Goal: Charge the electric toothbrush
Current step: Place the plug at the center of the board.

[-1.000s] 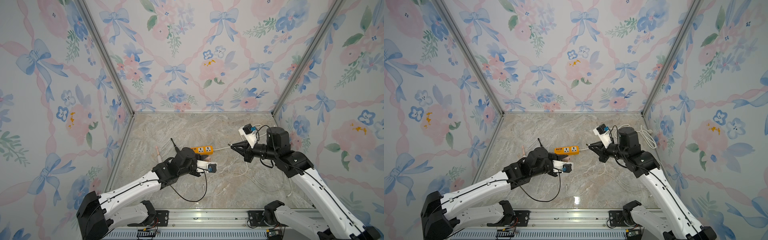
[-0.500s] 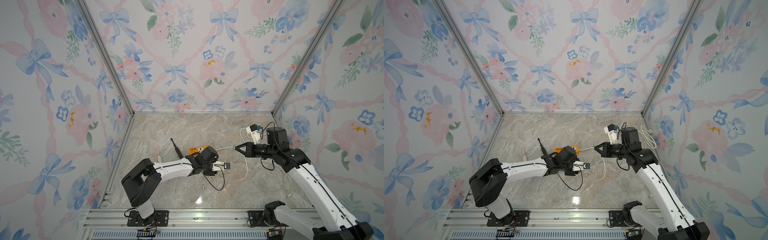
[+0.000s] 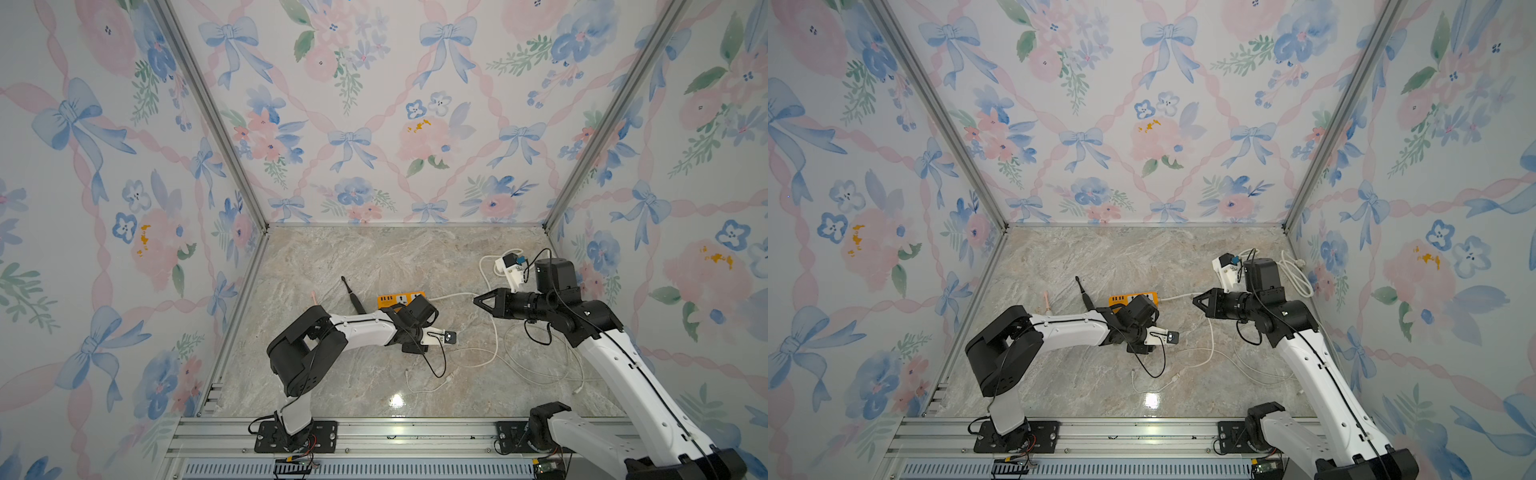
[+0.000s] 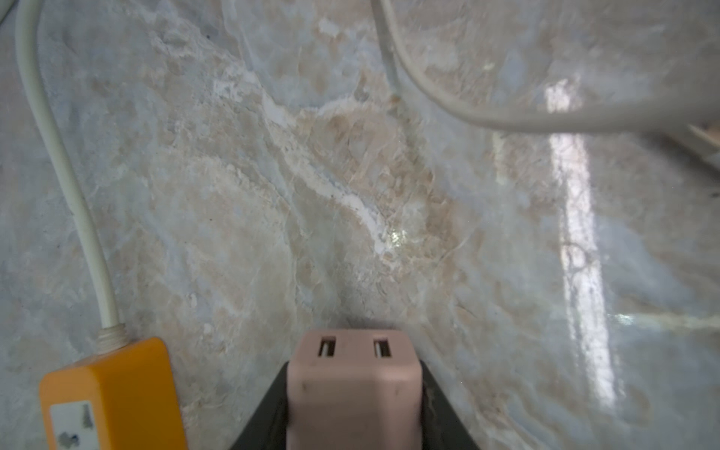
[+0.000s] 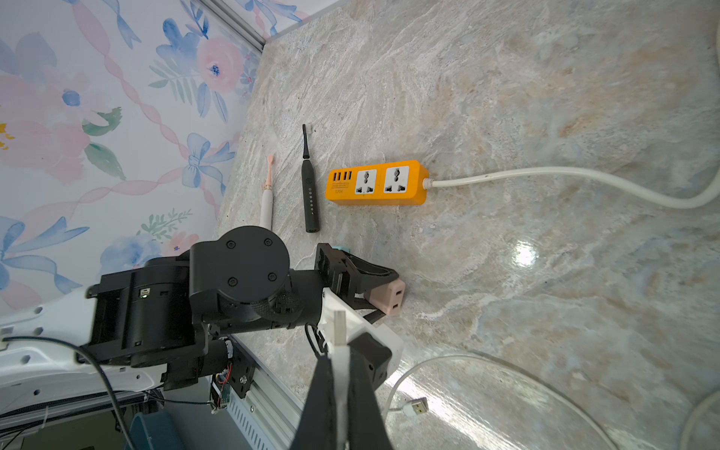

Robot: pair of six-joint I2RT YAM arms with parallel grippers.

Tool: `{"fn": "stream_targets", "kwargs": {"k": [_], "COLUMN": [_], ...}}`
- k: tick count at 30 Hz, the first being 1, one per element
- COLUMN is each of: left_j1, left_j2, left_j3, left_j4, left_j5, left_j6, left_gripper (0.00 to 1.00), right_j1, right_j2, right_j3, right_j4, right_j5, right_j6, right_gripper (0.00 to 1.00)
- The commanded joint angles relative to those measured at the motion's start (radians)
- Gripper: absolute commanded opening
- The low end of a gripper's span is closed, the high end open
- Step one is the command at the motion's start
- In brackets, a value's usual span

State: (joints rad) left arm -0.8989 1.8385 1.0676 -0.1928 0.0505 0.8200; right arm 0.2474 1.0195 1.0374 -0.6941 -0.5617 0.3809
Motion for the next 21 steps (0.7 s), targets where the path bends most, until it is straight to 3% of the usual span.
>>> {"fn": "stream_targets", "kwargs": {"k": [1,6,9,12,14,17,21], "left_j1": [0.034,0.072,0.070,0.058,0.002,-0.063,-0.075], "left_j2": [0.035,-0.054,-0.127,-0.218,-0.278,-0.279,-0.252], "left_j3": [0.005,0.020,0.044,0.038,-0.018,-0.027,-0.074], "left_j4": [-0.106,-0.103,-0.098,-0.028,0.092,0.108,0.108], "left_j5": [-0.106,-0.070,0.004,0.073,-0.022,-0.211,-0.208], "left_j6": [0.102,0.074,-0.059,-0.393,-0.668,-1.060,-1.482], "left_gripper": [0.50,0.67,0.71,0.81,0.84,0.82,0.83], "right_j1": [-0.011,-0.011,-0.013,-0.022,-0.030,-0.036,-0.038], "right_j2": [-0.010,-0.007,0.000,-0.003,-0.014,-0.021,-0.019], "right_j3": [0.005,0.009,-0.008,-0.030,-0.047,-0.053,-0.045], "right_j4": [-0.033,-0.039,-0.022,-0.004,0.018,0.028,0.024], "right_j5": [-0.004,0.003,0.005,0.007,0.007,0.005,-0.004], "right_j6": [-0.020,-0.031,-0.030,-0.020,-0.007,0.001,0.003], "right_gripper": [0.00,0.00,0.00,0.00,0.00,0.00,0.00]}}
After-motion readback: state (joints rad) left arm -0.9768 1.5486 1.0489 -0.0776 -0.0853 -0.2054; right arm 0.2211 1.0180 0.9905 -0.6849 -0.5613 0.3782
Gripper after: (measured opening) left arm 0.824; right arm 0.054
